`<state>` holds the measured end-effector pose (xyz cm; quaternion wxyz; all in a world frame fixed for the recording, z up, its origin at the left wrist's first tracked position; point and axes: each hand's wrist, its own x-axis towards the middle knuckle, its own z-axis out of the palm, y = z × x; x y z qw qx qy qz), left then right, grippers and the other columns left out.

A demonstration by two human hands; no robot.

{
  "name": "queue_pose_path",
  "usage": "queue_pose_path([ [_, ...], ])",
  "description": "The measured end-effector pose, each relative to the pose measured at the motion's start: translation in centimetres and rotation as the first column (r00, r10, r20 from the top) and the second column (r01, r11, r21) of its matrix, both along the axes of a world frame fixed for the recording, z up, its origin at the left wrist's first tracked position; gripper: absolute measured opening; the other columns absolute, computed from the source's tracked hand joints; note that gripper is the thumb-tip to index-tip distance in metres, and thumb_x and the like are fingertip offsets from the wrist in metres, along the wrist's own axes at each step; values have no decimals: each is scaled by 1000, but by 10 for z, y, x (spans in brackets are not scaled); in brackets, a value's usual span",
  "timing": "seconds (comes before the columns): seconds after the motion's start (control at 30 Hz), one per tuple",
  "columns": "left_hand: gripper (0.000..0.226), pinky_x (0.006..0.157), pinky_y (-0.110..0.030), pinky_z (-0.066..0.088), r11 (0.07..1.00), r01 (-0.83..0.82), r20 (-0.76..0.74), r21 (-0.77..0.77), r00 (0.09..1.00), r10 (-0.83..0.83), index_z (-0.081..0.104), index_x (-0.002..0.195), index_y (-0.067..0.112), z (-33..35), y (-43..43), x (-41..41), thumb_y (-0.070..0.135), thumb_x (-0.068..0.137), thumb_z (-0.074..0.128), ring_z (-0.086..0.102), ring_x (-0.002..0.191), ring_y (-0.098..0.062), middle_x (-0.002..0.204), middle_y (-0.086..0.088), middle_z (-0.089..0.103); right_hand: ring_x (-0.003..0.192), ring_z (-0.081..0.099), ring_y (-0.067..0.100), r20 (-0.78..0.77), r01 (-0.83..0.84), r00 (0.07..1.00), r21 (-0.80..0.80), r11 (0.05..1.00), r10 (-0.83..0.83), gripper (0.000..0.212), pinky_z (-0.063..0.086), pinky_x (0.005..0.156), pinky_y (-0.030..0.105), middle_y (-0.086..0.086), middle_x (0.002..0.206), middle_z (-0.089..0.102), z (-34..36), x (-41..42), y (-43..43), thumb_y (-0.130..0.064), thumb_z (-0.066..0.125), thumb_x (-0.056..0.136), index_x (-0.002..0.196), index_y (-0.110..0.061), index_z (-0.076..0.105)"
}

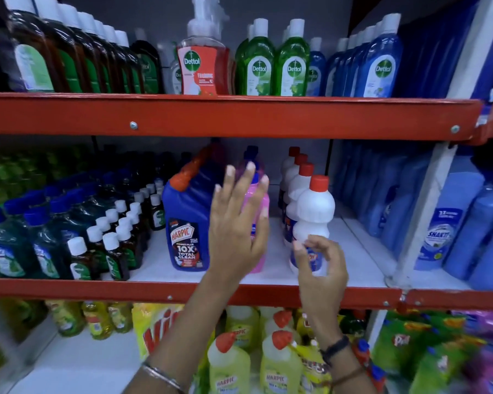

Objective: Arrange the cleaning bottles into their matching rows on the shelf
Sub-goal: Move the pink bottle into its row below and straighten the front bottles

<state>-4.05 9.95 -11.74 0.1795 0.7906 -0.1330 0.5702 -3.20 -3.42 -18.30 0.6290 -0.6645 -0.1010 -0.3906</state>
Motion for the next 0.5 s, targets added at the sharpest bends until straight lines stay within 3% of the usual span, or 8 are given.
queue_pose_path([
  [0.03, 45, 121, -34, 13, 995, 84, -89, -63, 992, -89, 43, 141, 20, -14, -11, 2, 26, 97, 38, 16, 148, -19, 154, -2, 33, 98, 58, 11, -2, -21, 1000, 51, 998, 21, 34, 46, 86, 22, -4, 99, 62, 0, 3, -11, -51, 57, 78, 99, -25, 58],
  [0.1, 42, 120, -27, 18, 909, 247, -272, -336, 898, -345, 43, 140, 29, -37, -34, 4, 34, 99, 36, 21, 145, -6, 154, 8, 33, 105, 54, 3, -97, -100, 989, 118, 988, 112, 43, 43, 96, 28, -7, 110, 58, -4, 17, -29, -56, 53, 81, 109, -24, 56],
  [0.17, 39, 120, -34, 22, 694, 263, -350, -670, 713, -608, 43, 139, 34, -49, -54, 6, 39, 102, 34, 24, 142, -1, 152, 16, 31, 117, 49, 2, -270, -213, 927, 195, 957, 261, 63, 38, 106, 35, -5, 128, 52, -4, 31, -43, -68, 46, 80, 123, -23, 52],
  [0.23, 40, 119, -39, 21, 408, 164, -282, -898, 496, -821, 40, 138, 39, -51, -68, 6, 44, 102, 23, 24, 141, -5, 152, 17, 27, 127, 45, 16, -405, -310, 802, 347, 885, 439, 79, 36, 107, 41, 4, 137, 49, 1, 39, -54, -72, 34, 76, 131, -17, 49],
  [0.3, 44, 116, -42, 21, 223, 113, -162, -968, 396, -904, 39, 133, 44, -54, -77, 8, 54, 97, 16, 31, 133, -5, 152, 11, 30, 127, 46, 23, -420, -391, 703, 445, 806, 574, 84, 37, 104, 41, 8, 134, 52, 7, 39, -63, -71, 26, 73, 128, -14, 53],
  [0.4, 56, 115, -43, 22, 165, 116, -107, -979, 398, -911, 39, 130, 49, -58, -82, 12, 67, 82, 17, 35, 129, -6, 153, 8, 33, 125, 48, 24, -400, -450, 638, 501, 740, 658, 79, 35, 107, 43, 8, 131, 56, 9, 39, -72, -72, 20, 78, 116, -16, 61],
  [0.5, 66, 119, -46, 20, 112, 94, -67, -989, 385, -921, 38, 141, 38, -60, -81, 22, 66, 88, 11, 30, 141, -16, 155, 3, 31, 125, 48, 23, -405, -462, 598, 531, 710, 692, 77, 35, 109, 44, 8, 131, 56, 10, 44, -77, -71, 17, 83, 113, -17, 63],
])
